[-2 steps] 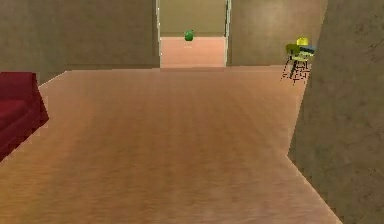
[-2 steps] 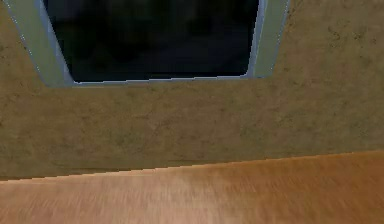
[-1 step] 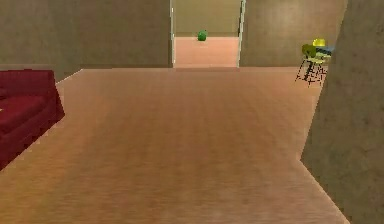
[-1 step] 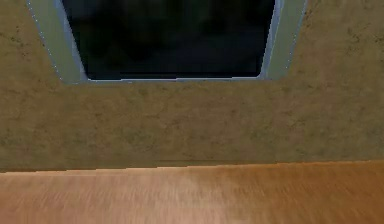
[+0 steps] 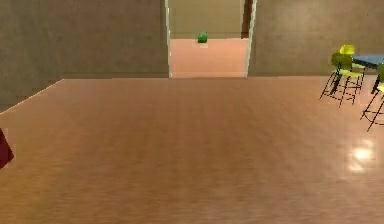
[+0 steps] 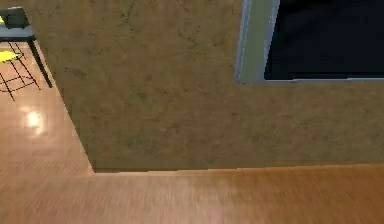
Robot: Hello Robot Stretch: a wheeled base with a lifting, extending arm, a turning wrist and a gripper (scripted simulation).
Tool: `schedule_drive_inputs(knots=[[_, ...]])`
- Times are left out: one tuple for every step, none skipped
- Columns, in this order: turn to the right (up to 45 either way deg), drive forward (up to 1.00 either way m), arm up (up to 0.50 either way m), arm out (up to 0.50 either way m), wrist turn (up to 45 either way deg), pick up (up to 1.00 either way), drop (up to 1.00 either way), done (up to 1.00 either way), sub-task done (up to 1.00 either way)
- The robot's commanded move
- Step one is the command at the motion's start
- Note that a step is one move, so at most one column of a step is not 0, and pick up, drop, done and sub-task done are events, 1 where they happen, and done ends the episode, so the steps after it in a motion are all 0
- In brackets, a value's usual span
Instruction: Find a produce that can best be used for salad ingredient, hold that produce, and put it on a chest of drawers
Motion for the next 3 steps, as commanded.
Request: schedule_drive_inputs(knots=[[0.0, 1.0, 0.0, 0.0, 0.0, 0.0, 0.0, 0.0, 0.0], [0.0, 1.0, 0.0, 0.0, 0.0, 0.0, 0.0, 0.0, 0.0], [0.0, 1.0, 0.0, 0.0, 0.0, 0.0, 0.0, 0.0, 0.0]])
